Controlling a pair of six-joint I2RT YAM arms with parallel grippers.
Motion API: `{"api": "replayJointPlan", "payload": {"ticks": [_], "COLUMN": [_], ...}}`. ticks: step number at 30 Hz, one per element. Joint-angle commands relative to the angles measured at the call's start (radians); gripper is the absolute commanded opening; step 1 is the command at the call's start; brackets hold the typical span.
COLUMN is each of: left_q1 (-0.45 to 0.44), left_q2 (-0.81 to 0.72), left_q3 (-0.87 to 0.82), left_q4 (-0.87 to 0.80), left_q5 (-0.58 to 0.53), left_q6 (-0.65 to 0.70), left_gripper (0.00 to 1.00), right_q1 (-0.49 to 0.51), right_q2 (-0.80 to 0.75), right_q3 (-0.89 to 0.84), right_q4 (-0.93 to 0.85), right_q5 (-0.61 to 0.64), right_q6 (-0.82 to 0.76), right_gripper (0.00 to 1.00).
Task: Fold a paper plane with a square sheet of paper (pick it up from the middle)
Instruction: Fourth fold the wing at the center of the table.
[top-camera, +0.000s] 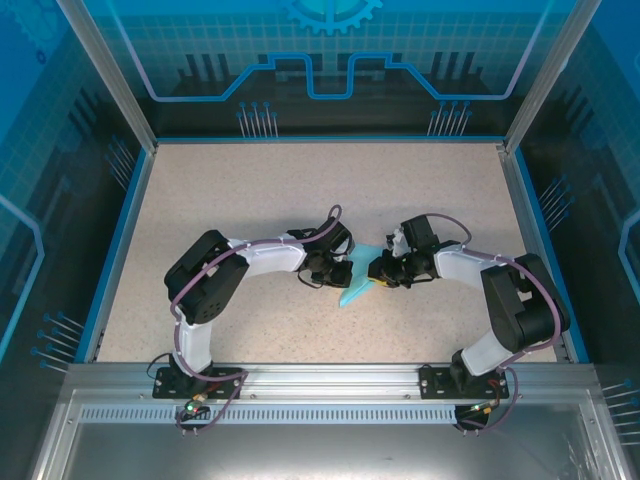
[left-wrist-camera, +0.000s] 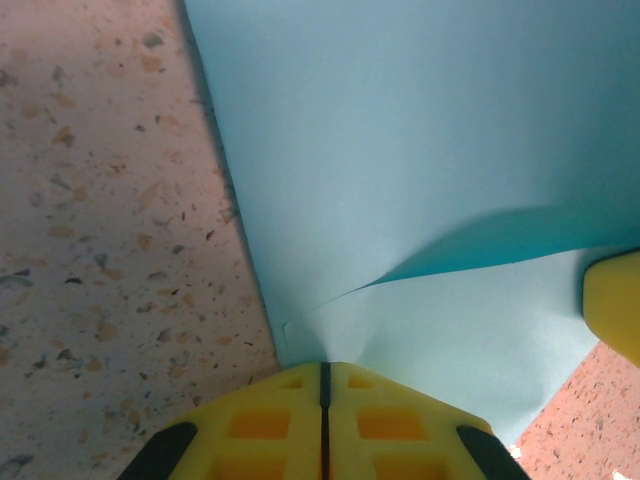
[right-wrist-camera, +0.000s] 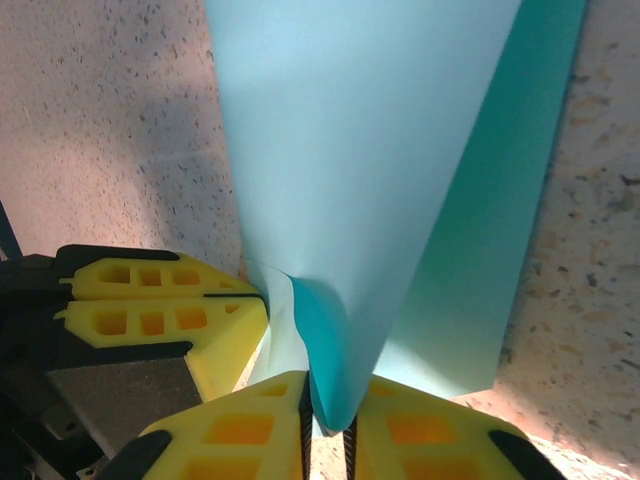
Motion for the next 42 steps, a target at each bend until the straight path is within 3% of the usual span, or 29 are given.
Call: {"api": "replayJointPlan", "payload": {"ticks": [1, 18, 24, 26, 32, 42], "left_q1": [0.003, 0.004, 0.005, 0.006, 0.007, 0.009], "left_q2": [0.062, 0.058, 0.063, 0.065, 0.067, 0.065], "left_q3": [-0.012, -0.01, -0.005, -0.004, 0.001, 0.0], "left_q4": [-0.034, -0.033, -0.032, -0.031, -0.032, -0.035], "left_q5": [-0.015, -0.011, -0.009, -0.008, -0.005, -0.002], "left_q6": [0.02, 0.02, 0.021, 0.019, 0.02, 0.025], "left_gripper": [0.08, 0.08, 0.08, 0.08, 0.08, 0.08], "right_q1": [0.004, 0.057, 0.06, 0.065, 0.106, 0.139], "right_q2": [-0.012, 0.029, -0.012, -0.018, 0.0, 0.026], "right_q3": [0.013, 0.105, 0.05, 0.027, 0.003, 0.021], "right_q4": [-0.02, -0.121, -0.078, -0.039, 0.011, -0.088], "right_q5": [-0.01, 0.077, 0.055, 0.034, 0.046, 0.169], "right_q6": [-0.008, -0.044, -0.014, 0.012, 0.054, 0.015], "right_gripper": [0.14, 0.09, 0.27, 0.28, 0.27, 0.15]}}
